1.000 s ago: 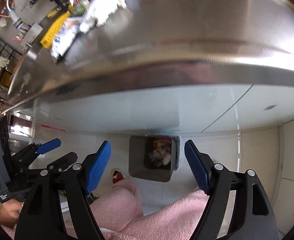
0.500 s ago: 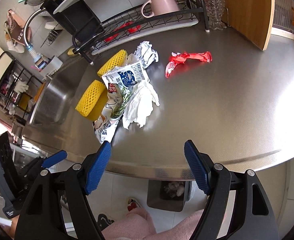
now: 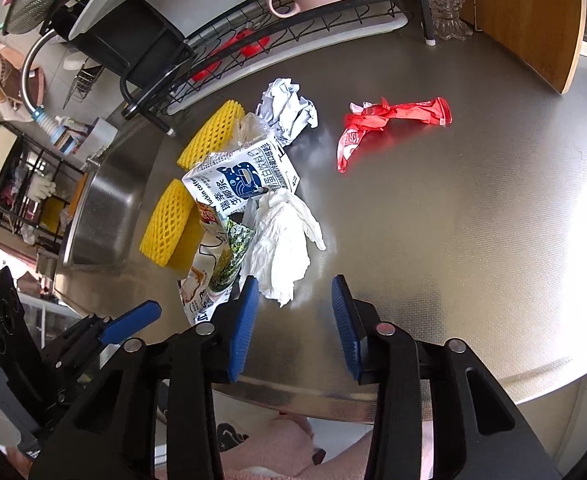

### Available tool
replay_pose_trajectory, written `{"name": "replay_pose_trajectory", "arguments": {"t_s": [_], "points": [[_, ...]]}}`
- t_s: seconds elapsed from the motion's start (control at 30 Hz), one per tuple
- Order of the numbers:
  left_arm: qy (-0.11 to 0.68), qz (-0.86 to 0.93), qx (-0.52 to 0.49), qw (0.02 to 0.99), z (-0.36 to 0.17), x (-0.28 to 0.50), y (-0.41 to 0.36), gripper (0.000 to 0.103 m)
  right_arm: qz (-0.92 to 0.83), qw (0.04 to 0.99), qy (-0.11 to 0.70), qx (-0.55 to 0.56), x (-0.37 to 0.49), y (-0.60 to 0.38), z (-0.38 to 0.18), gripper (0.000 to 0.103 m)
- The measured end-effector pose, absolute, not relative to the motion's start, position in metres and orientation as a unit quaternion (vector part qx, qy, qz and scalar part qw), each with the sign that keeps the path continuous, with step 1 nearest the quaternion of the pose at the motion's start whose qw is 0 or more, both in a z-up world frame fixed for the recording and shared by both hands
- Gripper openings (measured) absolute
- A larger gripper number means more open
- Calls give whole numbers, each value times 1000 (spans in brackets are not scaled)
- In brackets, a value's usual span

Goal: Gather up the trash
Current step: 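Grasp the white tissue with the right tool while the left grasps the seaweed bag, then carry the tissue and seaweed bag down over the bin with both tools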

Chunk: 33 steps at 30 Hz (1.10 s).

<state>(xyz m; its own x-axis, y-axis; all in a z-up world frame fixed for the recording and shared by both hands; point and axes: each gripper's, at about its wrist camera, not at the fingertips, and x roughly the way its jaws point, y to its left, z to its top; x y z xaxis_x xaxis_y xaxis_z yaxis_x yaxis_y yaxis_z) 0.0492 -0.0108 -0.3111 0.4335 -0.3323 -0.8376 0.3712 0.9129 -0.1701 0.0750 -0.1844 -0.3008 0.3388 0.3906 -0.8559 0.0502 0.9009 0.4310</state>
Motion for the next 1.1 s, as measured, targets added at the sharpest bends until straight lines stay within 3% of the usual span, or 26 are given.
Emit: {"name": "replay_pose_trajectory", "arguments": {"t_s": [0.07, 0.23, 0.4, 0.53, 0.6, 0.63, 0.73, 1.1], "points": [[494, -211, 25, 843, -314, 53, -14, 38, 112, 791, 568, 199, 79, -184, -302, 31], [501, -214, 30, 838, -326, 61, -18, 36, 116, 787, 575, 193, 89, -182, -308, 31], [511, -219, 25, 831, -330, 66, -20, 16, 127, 771, 587, 211, 94, -182, -320, 31], [511, -222, 22, 830, -331, 67, -20, 8, 134, 764, 596, 210, 97, -177, -329, 31], [509, -224, 21, 831, -332, 67, -19, 3, 137, 765, 595, 204, 97, -174, -332, 19], [508, -223, 22, 832, -332, 66, -19, 3, 137, 765, 596, 201, 97, -173, -333, 11], [500, -223, 27, 837, -328, 61, -18, 3, 137, 769, 592, 197, 93, -172, -331, 6], [454, -233, 44, 859, -286, 15, -3, 1, 95, 816, 544, 172, 45, -181, -288, 5]]}}
